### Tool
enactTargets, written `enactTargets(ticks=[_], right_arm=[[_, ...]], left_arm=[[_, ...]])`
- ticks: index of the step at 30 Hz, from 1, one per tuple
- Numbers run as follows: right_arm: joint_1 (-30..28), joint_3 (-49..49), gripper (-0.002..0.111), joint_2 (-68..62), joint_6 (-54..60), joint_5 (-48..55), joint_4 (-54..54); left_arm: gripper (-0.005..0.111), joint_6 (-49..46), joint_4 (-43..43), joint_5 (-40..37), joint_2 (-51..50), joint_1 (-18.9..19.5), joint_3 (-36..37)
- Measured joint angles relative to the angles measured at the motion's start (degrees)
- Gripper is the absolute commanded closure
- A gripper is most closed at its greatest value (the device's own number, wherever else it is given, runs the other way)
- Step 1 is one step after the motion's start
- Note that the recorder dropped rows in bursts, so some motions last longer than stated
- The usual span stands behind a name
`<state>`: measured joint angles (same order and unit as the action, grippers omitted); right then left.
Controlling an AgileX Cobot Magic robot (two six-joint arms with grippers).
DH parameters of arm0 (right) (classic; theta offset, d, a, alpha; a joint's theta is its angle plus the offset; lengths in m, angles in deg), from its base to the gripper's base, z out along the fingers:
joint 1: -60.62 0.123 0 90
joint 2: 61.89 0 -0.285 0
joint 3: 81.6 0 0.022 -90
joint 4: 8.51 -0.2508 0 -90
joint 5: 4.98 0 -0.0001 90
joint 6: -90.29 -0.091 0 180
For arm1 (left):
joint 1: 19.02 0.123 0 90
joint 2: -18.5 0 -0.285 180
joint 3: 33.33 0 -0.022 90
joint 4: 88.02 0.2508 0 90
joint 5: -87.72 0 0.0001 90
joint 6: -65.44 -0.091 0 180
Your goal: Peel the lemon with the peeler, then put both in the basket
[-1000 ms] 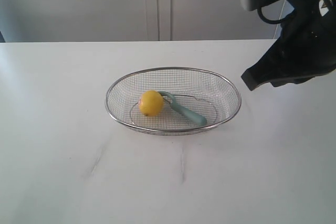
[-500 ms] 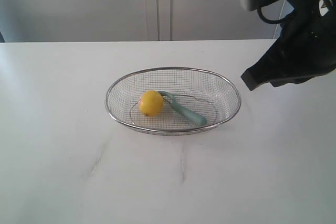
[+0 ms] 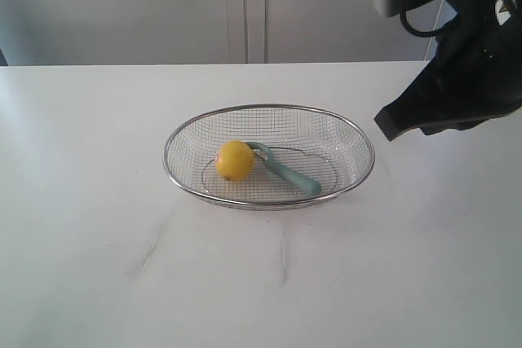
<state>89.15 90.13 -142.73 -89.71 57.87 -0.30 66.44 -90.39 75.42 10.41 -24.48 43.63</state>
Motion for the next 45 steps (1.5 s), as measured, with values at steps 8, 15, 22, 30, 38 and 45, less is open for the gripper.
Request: enactTargets(ticks=[8, 15, 22, 30, 38, 45], right_arm=[[0.0, 0.0, 0.108, 0.0, 0.0, 0.0, 0.0], [0.0, 0.0, 0.108, 0.0, 0.0, 0.0, 0.0], [0.0, 0.0, 0.108, 0.0, 0.0, 0.0, 0.0], [0.0, 0.0, 0.108, 0.0, 0.0, 0.0, 0.0], [-0.3, 0.0, 0.108, 6.5, -0.8, -0.1, 0.0], [-13.8, 0.0, 0.108, 31.3, -1.0, -2.5, -0.3]], left_arm=[[0.107, 0.6, 0.1, 0.0, 0.0, 0.0, 0.0], [0.107, 0.6, 0.1, 0.0, 0.0, 0.0, 0.0], [0.107, 0.6, 0.1, 0.0, 0.0, 0.0, 0.0], [0.107, 0.6, 0.1, 0.0, 0.0, 0.0, 0.0], [0.107, 0.6, 0.1, 0.0, 0.0, 0.0, 0.0], [0.107, 0.7, 0.1, 0.0, 0.0, 0.0, 0.0]])
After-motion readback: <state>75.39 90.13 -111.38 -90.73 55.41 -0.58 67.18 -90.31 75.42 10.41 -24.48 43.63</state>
